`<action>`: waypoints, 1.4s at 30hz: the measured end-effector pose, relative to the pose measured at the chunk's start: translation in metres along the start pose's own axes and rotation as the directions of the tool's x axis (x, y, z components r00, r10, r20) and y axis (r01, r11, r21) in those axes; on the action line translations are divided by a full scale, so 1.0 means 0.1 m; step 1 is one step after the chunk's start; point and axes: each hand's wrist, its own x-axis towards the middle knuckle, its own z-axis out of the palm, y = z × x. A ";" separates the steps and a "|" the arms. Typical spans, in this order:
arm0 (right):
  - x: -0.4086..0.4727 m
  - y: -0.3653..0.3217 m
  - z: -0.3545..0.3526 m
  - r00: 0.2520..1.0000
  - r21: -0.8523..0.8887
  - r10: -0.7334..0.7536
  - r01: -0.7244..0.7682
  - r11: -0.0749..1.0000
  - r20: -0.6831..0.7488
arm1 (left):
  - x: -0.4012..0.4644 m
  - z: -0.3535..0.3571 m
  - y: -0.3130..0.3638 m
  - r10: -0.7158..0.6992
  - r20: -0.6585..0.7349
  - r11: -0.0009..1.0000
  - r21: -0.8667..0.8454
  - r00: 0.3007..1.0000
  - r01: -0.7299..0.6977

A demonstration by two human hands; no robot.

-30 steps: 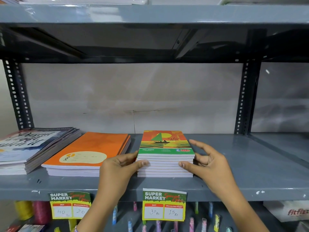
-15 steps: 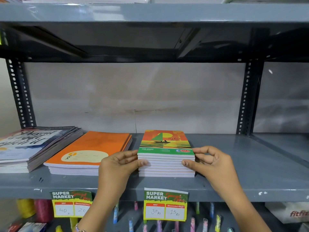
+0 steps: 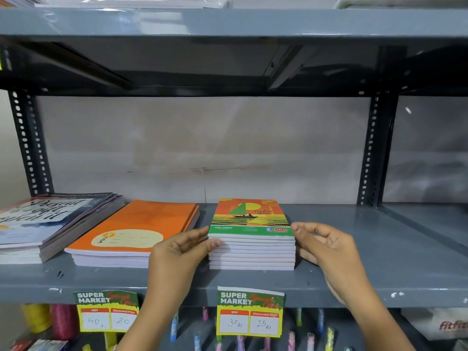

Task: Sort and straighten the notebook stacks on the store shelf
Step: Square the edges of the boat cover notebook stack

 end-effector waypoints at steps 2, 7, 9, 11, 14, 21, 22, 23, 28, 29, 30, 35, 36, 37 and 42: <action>0.00 0.00 0.00 1.000 0.036 0.018 -0.018 0.999 -0.025 | -0.01 0.00 0.00 0.007 -0.016 1.000 -0.002 1.000 -0.007; 0.00 0.01 -0.01 0.999 0.016 0.013 -0.012 1.000 -0.031 | -0.01 0.02 0.00 0.038 -0.034 0.999 -0.023 0.999 -0.039; 0.00 0.01 0.00 0.999 0.011 0.019 -0.018 1.000 -0.032 | -0.01 0.02 0.00 0.042 -0.032 0.999 -0.029 0.999 -0.043; 0.01 0.02 -0.01 0.999 0.019 0.028 -0.028 0.999 -0.024 | 0.00 0.02 0.01 0.051 -0.036 0.999 -0.016 0.998 -0.052; 0.01 0.02 -0.05 0.998 0.023 0.055 -0.055 0.998 -0.011 | -0.01 0.02 0.01 0.062 -0.030 0.998 -0.015 0.998 -0.063; 0.03 0.02 -0.11 0.995 0.056 0.095 -0.097 0.994 0.032 | -0.01 -0.03 0.05 0.019 0.034 0.999 -0.052 0.999 -0.018; 0.03 0.02 -0.11 0.995 0.060 0.092 -0.094 0.994 0.029 | -0.01 -0.03 0.05 0.020 0.032 0.999 -0.045 0.999 -0.018; 0.03 0.02 -0.11 0.996 0.062 0.090 -0.092 0.994 0.028 | -0.02 -0.02 0.05 0.021 0.029 0.999 -0.035 0.999 -0.020; 0.04 0.03 -0.11 0.995 0.066 0.094 -0.096 0.993 0.030 | -0.03 -0.01 0.03 0.029 0.012 1.000 -0.008 0.999 -0.029; 0.04 0.03 -0.10 0.995 0.068 0.095 -0.097 0.993 0.031 | -0.03 -0.01 0.03 0.031 0.014 1.000 -0.007 0.999 -0.031; 0.04 0.03 -0.11 0.995 0.068 0.094 -0.096 0.993 0.032 | -0.03 -0.01 0.03 0.031 0.015 0.999 -0.008 0.999 -0.031; 0.04 0.02 -0.10 0.995 0.070 0.098 -0.100 0.993 0.036 | -0.02 -0.02 0.03 0.018 0.016 1.000 -0.014 1.000 -0.018; 0.04 0.02 -0.11 0.994 0.070 0.099 -0.101 0.992 0.036 | -0.01 -0.02 0.03 0.017 0.016 1.000 -0.016 1.000 -0.017; 0.04 0.02 -0.11 0.994 0.071 0.101 -0.103 0.992 0.037 | -0.01 -0.02 0.03 0.016 0.013 1.000 -0.015 1.000 -0.016; 0.04 0.02 -0.10 0.994 0.080 0.105 -0.107 0.991 0.029 | -0.03 0.02 0.03 0.056 -0.066 0.998 0.033 0.996 -0.053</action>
